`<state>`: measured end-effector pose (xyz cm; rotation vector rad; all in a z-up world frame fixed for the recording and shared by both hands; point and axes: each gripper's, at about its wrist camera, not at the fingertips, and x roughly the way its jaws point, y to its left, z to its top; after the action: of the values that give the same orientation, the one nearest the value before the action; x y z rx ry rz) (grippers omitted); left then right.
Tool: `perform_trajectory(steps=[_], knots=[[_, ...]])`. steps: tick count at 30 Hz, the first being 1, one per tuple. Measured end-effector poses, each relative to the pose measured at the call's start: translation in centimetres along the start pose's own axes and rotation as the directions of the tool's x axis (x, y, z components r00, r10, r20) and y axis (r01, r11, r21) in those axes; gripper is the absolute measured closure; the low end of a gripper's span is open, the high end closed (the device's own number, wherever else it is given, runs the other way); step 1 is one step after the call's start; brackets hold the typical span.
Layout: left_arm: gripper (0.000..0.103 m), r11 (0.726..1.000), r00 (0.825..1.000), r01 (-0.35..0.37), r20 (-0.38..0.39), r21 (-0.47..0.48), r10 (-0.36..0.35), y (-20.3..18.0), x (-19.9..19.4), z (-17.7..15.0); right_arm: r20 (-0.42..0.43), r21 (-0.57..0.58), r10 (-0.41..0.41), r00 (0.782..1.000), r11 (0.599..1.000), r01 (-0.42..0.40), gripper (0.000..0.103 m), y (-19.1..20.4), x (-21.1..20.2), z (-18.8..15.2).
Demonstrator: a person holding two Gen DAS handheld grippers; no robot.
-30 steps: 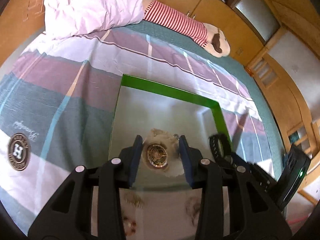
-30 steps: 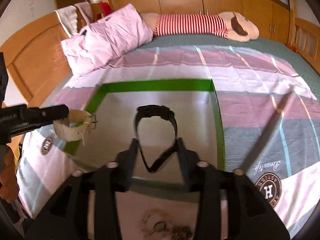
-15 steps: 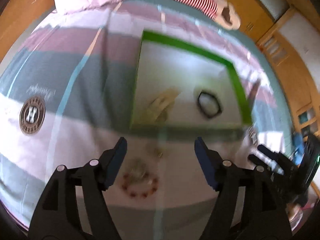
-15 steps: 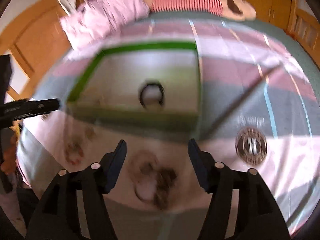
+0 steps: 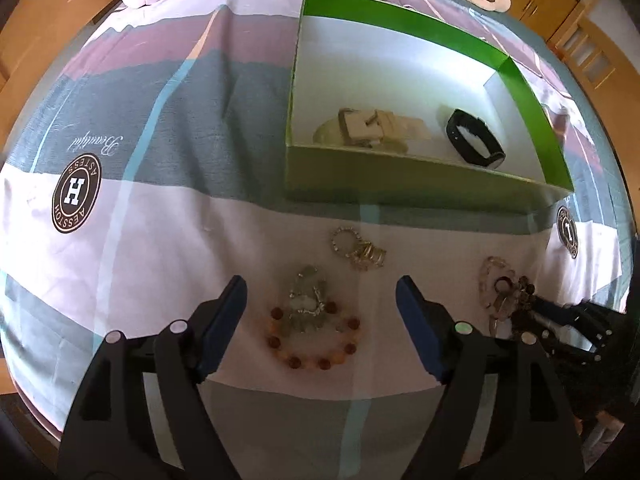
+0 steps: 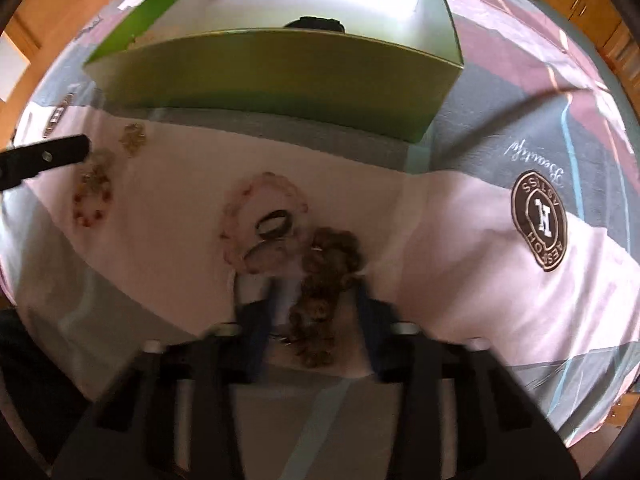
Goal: Organize jewelry
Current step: 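Grasp the green charm bracelet with the left tool while the right tool grasps the brown bead bracelet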
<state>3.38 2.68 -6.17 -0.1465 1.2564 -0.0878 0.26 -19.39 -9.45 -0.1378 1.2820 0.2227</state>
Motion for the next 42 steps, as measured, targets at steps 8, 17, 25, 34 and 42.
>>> perform_trajectory(steps=[8,17,25,34,42], knots=[[0.024,0.998,1.0,0.005,-0.026,-0.068,-0.007,1.6,0.3,0.5,0.205,0.022,0.1,0.974,0.994,-0.107,0.092,0.2,-4.1,0.2],[0.029,0.998,0.994,-0.024,-0.109,-0.052,0.019,1.7,2.2,-0.1,0.172,0.021,0.094,0.981,0.995,-0.099,0.092,0.7,-2.8,1.1],[0.077,0.999,0.991,-0.045,-0.123,0.002,0.045,-0.6,3.9,0.1,0.192,0.009,0.096,0.977,0.995,-0.1,0.092,1.3,-2.0,1.3],[0.085,0.999,0.999,0.017,-0.049,0.039,-0.015,-2.0,2.1,0.6,0.248,-0.003,0.13,0.96,0.991,-0.133,0.092,2.2,-2.5,1.5],[0.085,0.998,0.999,0.029,-0.044,0.049,-0.027,-2.4,1.9,0.8,0.275,0.044,0.126,0.953,0.989,-0.143,0.092,1.2,-2.9,1.8]])
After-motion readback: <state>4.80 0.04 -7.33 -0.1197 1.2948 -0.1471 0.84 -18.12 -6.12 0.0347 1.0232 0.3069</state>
